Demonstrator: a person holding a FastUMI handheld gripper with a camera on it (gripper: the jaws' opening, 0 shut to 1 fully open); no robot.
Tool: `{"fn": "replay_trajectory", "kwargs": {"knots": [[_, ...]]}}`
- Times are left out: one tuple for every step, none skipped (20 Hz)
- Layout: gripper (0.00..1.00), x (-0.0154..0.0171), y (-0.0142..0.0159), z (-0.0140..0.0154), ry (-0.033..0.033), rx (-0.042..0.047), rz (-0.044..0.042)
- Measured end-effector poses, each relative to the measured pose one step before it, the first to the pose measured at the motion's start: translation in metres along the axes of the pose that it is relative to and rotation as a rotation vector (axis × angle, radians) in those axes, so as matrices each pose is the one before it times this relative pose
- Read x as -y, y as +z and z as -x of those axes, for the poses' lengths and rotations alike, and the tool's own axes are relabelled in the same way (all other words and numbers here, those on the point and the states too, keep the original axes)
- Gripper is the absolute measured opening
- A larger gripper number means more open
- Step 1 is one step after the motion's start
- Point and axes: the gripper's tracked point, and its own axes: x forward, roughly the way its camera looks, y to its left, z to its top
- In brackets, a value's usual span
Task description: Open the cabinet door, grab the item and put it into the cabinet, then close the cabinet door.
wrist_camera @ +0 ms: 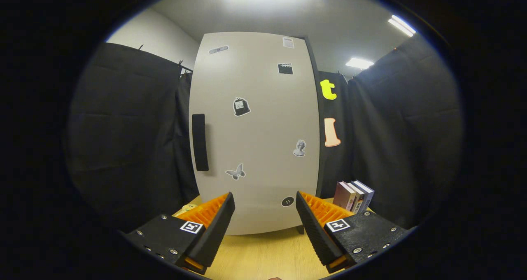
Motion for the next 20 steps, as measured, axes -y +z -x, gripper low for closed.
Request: {"fn": "replay_trajectory", "kwargs": {"knots": [[0.93, 0.00593, -0.00425, 0.00941, -0.00608, -0.00289, 0.00634], [0.93, 0.00484, -0.00331, 0.00793, -0.0043, -0.00001, 0.00417], [0.93, 0.00425, -0.00415, 0.00668, -0.00263, -0.00223, 0.00133], [0.93, 0.00431, -0.00481, 0.0081, -0.00384, -0.00497, -0.00296], [0.93, 0.00345, -0.00451, 0.00625, -0.00119, -0.0039, -0.00692], [0.93, 0.00188, -0.00436, 0.00688, 0.00083, -0.00246, -0.00567], [0.93, 0.00192, -0.00406, 0.00481, -0.00021, -0.0004, -0.00123], [0.93, 0.00283, -0.00509, 0.00634, -0.00378, -0.00171, 0.00306], [0.93, 0.0015, -0.0046, 0.00547, -0.00079, -0.00177, 0.00156], [0.93, 0.0008, -0.00501, 0.00516, 0.00074, -0.00427, 0.00165], [0.93, 0.00062, -0.00511, 0.00428, 0.00166, -0.0056, 0.00183], [0.93, 0.00128, -0.00427, 0.00484, -0.00053, -0.00444, 0.00269], [0.93, 0.00093, -0.00362, 0.00382, -0.00036, -0.00221, 0.00361], [0.93, 0.00134, -0.00246, 0.00409, -0.0036, 0.00003, 0.00411], [0.93, 0.00125, -0.00092, 0.0036, -0.00319, 0.00371, 0.00597], [0.93, 0.00141, -0.00078, 0.0028, -0.00525, 0.0036, 0.00592], [0.93, 0.00073, -0.00068, 0.00214, -0.00254, 0.00319, 0.00349], [0.93, -0.00125, -0.0004, 0.00172, 0.00228, -0.00003, 0.00057], [0.93, -0.00038, -0.00003, 0.00105, 0.00282, 0.00072, 0.00017], [0.93, -0.00011, 0.00186, 0.00182, 0.00191, 0.00358, 0.00286]]}}
